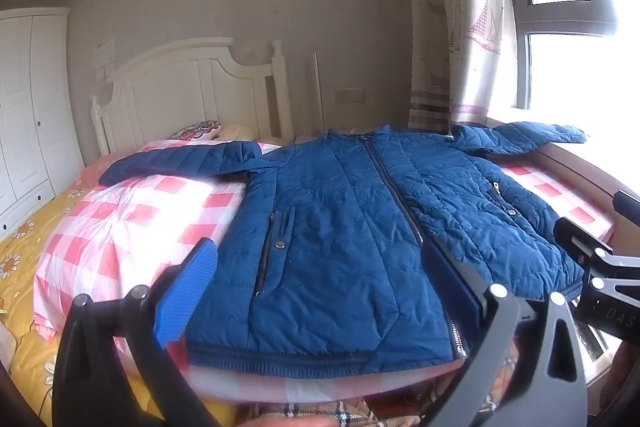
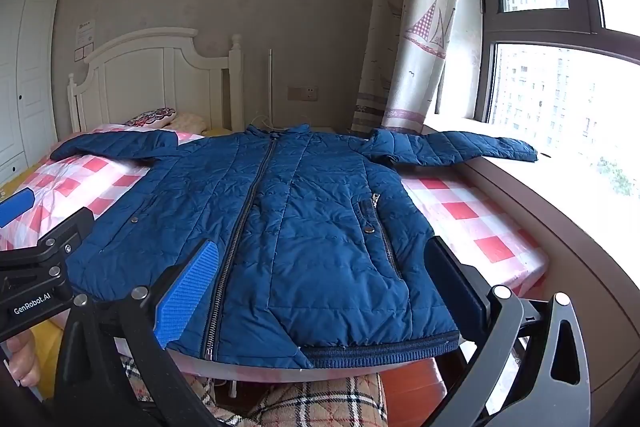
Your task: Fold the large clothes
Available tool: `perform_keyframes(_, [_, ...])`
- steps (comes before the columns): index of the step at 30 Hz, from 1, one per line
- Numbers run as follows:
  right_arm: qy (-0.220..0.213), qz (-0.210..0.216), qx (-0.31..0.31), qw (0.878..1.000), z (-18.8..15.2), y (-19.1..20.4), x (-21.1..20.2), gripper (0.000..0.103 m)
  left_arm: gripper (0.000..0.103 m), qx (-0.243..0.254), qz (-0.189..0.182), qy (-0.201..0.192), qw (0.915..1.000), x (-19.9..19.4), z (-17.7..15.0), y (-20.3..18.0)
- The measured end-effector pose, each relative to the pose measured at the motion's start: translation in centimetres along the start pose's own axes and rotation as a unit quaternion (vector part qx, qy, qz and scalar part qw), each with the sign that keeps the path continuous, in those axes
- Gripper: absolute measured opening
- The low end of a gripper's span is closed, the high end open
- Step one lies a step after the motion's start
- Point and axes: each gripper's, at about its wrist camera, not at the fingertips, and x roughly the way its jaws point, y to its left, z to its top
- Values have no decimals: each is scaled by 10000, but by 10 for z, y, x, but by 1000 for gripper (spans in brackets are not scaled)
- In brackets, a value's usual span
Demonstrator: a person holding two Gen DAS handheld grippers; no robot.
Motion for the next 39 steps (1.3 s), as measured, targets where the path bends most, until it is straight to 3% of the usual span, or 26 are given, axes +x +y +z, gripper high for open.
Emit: perform_keyframes(39, [7,6,5,10000,0,0,0,99,101,-29,-8,1,10000,0,0,2])
